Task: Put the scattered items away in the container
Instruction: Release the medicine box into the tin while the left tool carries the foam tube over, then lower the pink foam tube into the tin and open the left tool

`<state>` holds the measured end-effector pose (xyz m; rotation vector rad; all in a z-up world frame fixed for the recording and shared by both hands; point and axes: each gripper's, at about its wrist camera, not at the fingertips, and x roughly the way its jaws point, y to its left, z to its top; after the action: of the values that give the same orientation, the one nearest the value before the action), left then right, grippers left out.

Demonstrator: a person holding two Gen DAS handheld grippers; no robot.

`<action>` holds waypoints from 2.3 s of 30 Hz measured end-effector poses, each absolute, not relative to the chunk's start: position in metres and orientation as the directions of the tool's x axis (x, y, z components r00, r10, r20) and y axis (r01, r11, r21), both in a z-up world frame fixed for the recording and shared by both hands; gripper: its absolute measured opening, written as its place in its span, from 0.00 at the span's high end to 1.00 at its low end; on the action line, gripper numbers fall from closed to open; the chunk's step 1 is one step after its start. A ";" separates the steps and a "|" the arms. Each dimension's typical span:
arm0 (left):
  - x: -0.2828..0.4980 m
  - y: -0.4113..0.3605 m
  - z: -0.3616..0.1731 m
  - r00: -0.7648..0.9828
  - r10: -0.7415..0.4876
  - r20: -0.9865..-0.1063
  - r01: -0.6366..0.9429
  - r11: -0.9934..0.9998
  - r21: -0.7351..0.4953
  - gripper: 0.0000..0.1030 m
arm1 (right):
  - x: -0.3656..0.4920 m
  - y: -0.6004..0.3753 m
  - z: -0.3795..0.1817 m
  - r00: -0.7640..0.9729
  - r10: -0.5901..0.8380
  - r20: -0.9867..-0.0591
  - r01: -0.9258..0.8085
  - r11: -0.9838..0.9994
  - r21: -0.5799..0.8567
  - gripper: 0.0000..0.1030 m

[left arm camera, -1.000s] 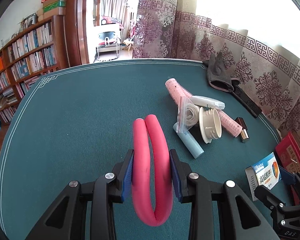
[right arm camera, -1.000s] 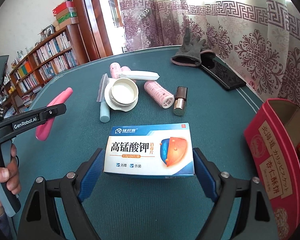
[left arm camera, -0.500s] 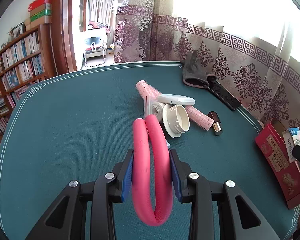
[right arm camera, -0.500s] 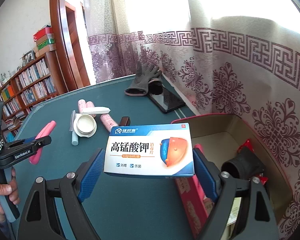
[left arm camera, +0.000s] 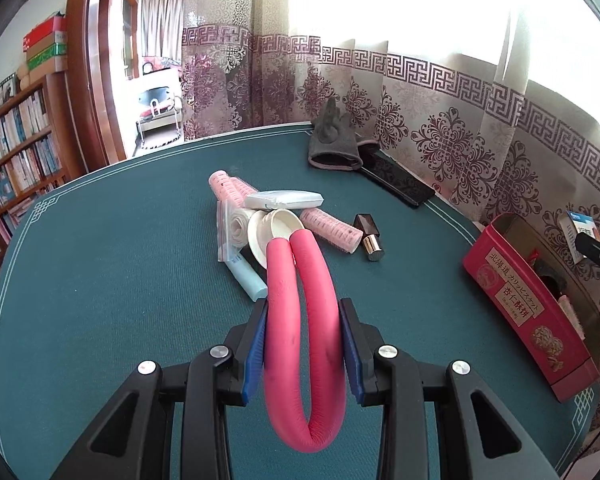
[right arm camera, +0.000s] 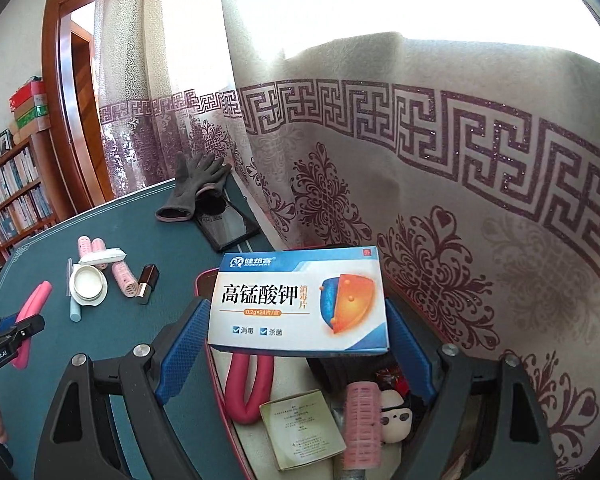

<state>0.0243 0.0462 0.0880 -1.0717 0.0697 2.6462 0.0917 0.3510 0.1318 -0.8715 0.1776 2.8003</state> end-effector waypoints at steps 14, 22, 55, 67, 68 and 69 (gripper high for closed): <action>0.028 0.058 0.085 -0.665 0.259 -0.701 -0.310 -0.949 -0.057 0.65 | 0.078 0.361 0.130 -0.787 0.187 -0.588 -0.239 -0.971 0.011 0.14; 0.029 0.061 0.082 -0.658 0.261 -0.706 -0.316 -0.947 -0.055 0.65 | 0.069 0.362 0.129 -0.783 0.184 -0.595 -0.231 -0.973 0.004 0.14; 0.031 0.146 0.102 -0.611 0.380 -0.695 -0.483 -0.874 -0.053 0.65 | 0.116 0.363 0.120 -0.797 0.200 -0.570 -0.228 -0.973 -0.024 0.13; 0.024 0.237 0.119 -0.555 0.486 -0.675 -0.625 -0.779 -0.046 0.65 | 0.132 0.383 0.111 -0.792 0.193 -0.579 -0.243 -0.970 0.009 0.13; 0.022 0.245 0.119 -0.551 0.489 -0.676 -0.632 -0.773 -0.045 0.65 | 0.132 0.384 0.110 -0.791 0.192 -0.581 -0.244 -0.970 0.012 0.13; 0.020 0.250 0.119 -0.546 0.493 -0.678 -0.638 -0.769 -0.045 0.65 | 0.133 0.385 0.109 -0.790 0.192 -0.582 -0.245 -0.969 0.013 0.13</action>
<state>0.0203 0.2504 0.1193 -0.9170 0.2729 2.2901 0.1327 0.3850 0.1094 -0.8862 0.1287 2.7689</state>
